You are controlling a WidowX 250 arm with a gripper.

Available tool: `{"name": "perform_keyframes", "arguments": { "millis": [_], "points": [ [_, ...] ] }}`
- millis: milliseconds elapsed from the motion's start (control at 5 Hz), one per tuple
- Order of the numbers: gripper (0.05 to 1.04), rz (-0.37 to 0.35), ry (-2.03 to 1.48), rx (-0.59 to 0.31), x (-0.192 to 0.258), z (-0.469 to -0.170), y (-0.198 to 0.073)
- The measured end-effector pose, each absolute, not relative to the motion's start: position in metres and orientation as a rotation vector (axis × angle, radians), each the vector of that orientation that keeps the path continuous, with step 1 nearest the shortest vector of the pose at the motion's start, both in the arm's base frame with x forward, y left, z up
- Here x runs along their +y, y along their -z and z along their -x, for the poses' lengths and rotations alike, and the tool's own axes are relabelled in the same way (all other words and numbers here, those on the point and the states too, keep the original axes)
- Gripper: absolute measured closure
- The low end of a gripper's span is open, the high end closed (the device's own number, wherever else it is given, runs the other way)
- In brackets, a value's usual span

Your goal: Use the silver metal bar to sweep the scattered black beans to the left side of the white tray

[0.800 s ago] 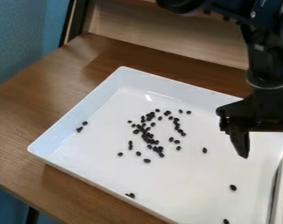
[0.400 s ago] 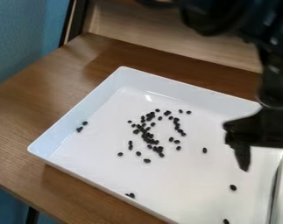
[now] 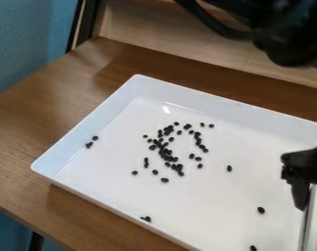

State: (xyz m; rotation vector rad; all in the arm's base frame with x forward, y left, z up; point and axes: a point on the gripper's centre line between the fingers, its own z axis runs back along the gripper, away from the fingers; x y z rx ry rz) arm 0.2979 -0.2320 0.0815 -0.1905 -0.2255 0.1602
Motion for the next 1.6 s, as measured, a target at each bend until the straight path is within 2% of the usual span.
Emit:
{"name": "perform_keyframes", "arguments": {
  "millis": [400, 1000, 1400, 1600],
  "points": [
    [0.084, 0.117, -0.127, -0.247, -0.248, -0.305, -0.07],
    [0.084, 0.154, -0.139, -0.226, -0.238, -0.31, -0.063],
    [0.084, 0.129, -0.135, -0.239, -0.227, -0.318, -0.063],
    [0.136, 0.116, -0.155, -0.227, -0.217, -0.32, -0.059]
  ]
}}
